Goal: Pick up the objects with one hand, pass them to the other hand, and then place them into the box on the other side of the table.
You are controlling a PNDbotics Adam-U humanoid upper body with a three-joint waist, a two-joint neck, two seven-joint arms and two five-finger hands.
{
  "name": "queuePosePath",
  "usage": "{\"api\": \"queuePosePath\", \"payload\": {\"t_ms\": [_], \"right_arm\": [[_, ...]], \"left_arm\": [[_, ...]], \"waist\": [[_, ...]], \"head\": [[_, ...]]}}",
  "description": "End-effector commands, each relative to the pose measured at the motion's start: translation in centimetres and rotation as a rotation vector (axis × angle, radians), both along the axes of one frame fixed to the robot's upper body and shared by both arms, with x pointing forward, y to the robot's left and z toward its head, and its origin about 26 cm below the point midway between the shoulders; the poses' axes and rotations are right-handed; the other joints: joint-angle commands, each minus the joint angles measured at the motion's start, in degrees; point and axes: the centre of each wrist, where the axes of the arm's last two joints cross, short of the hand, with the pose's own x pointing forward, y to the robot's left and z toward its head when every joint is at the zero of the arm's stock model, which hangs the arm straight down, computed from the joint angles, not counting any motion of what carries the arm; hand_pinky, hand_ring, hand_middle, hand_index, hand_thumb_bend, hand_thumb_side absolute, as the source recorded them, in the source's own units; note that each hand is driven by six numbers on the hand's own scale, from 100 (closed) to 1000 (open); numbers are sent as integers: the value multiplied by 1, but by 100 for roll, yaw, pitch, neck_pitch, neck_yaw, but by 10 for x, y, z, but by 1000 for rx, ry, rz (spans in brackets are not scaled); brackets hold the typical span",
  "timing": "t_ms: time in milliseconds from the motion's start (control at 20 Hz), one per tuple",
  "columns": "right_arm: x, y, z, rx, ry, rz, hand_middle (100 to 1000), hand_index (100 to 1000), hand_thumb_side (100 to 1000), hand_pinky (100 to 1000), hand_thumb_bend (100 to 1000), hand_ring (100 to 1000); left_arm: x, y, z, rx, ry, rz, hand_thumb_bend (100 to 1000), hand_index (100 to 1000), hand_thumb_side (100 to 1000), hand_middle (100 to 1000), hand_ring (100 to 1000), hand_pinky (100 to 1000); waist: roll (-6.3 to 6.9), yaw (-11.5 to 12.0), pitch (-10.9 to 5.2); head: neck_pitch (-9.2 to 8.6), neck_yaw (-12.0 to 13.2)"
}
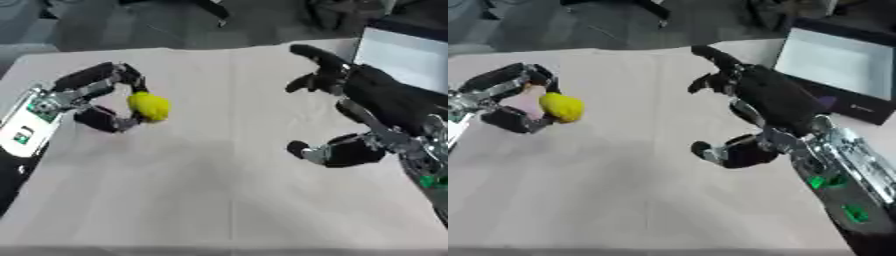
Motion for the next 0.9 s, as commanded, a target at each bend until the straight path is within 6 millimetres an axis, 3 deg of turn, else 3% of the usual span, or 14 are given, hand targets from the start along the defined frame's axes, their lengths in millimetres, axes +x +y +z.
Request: {"api": "queuePosePath", "payload": {"t_ms": [50, 550, 900], "right_arm": [[-3, 3, 11, -7, -36, 31, 1000, 759, 230, 613, 494, 654], [-5, 15, 15, -20, -22, 92, 1000, 757, 228, 613, 482, 653], [-6, 19, 18, -29, -35, 117, 1000, 770, 229, 625, 470, 669]], "left_arm": [[0, -20, 23, 3, -1, -112, 100, 560, 162, 405, 433, 624], [0, -66, 48, -39, 49, -280, 100, 556, 169, 403, 432, 626], [1, -81, 41, 10, 93, -325, 100, 558, 170, 405, 434, 627]], "waist": [[-4, 9, -107], [8, 7, -107], [6, -8, -110]], "head": [[-12, -40], [-12, -143], [-12, -203]]}}
